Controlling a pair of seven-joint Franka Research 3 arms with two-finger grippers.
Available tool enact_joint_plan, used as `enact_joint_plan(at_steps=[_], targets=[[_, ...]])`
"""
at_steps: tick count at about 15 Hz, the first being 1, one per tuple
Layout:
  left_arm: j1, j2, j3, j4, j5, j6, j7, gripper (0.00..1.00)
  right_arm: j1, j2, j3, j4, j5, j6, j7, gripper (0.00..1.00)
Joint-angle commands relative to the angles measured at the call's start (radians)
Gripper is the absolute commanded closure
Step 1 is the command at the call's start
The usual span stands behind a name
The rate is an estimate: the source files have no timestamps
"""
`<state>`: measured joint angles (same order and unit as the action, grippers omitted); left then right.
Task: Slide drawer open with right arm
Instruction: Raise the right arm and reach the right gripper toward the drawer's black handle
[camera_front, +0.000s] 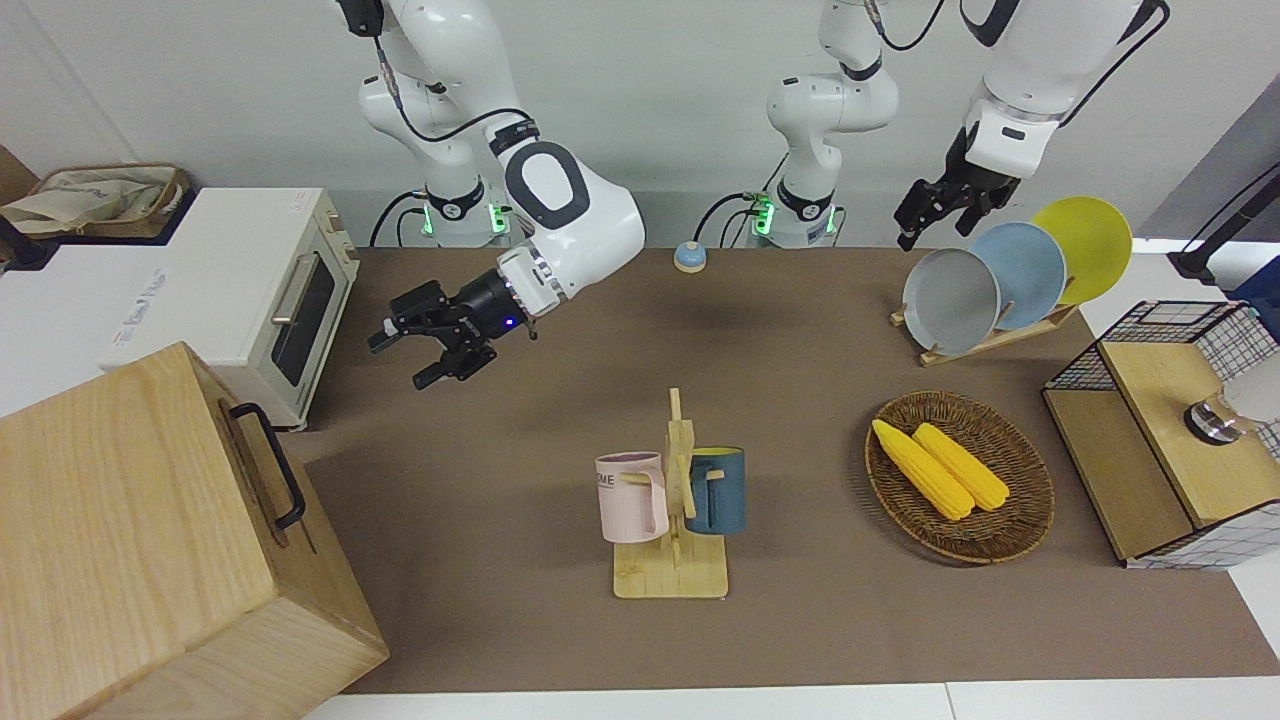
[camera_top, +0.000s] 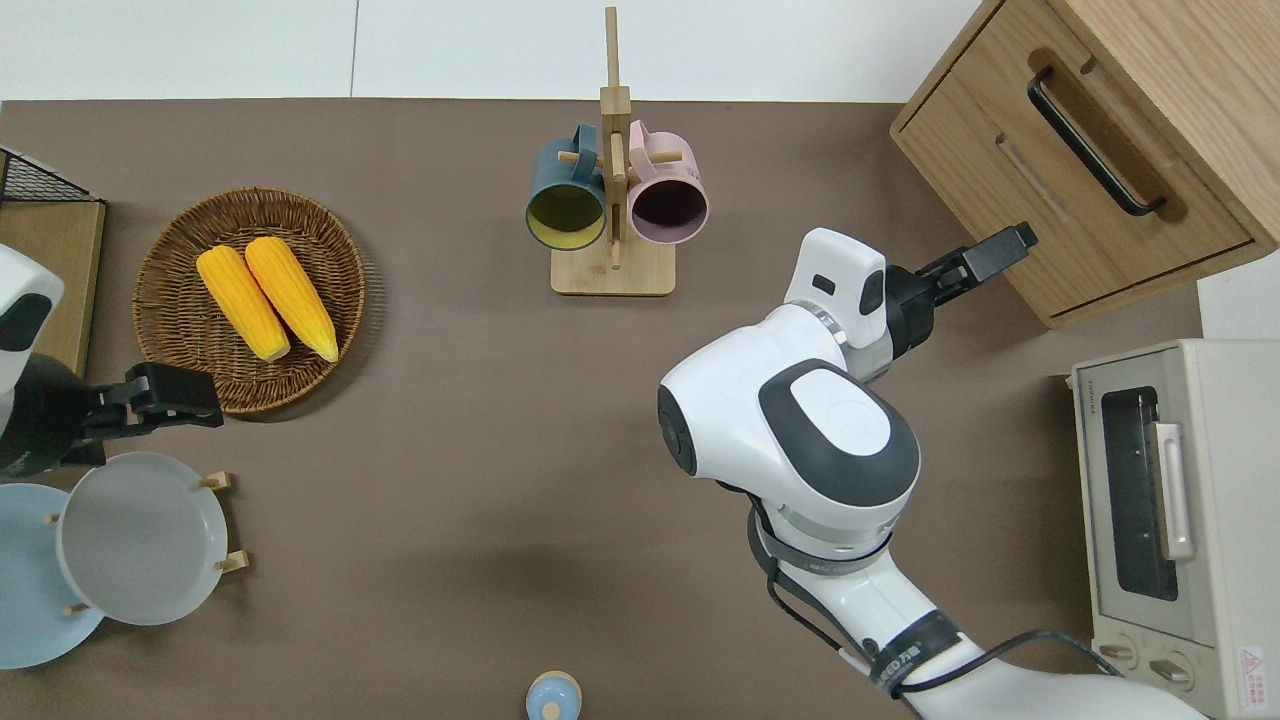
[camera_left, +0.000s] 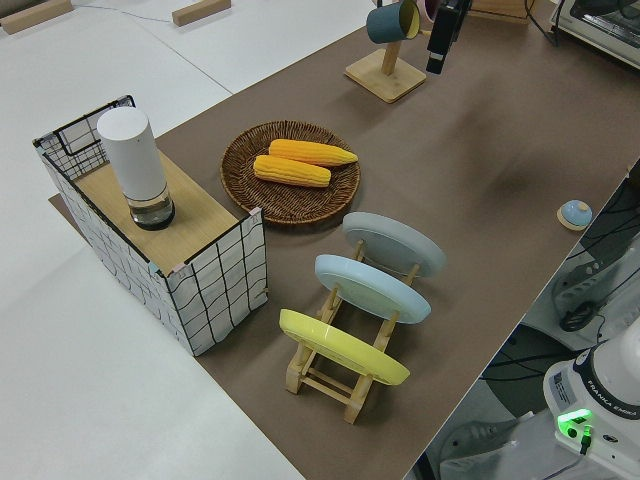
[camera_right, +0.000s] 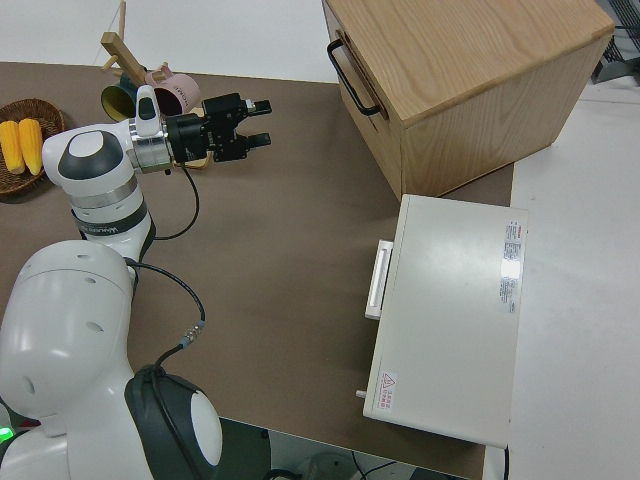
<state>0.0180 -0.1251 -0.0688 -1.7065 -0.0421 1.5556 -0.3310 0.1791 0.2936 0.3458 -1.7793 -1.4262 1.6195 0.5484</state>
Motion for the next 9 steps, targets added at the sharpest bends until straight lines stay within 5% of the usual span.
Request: enact_joint_plan(at_steps=[1, 9], targets=[[-0.001, -0.008, 0.004, 0.004, -0.001, -0.017, 0.009, 0.01, -0.009, 0.013, -0.033, -0.015, -0.098, 0.065, 0.015, 0.021], [-0.001, -0.008, 0.004, 0.004, -0.001, -0.015, 0.009, 0.01, -0.018, 0.024, -0.151, -0.035, -0.204, 0.263, -0.064, 0.021]])
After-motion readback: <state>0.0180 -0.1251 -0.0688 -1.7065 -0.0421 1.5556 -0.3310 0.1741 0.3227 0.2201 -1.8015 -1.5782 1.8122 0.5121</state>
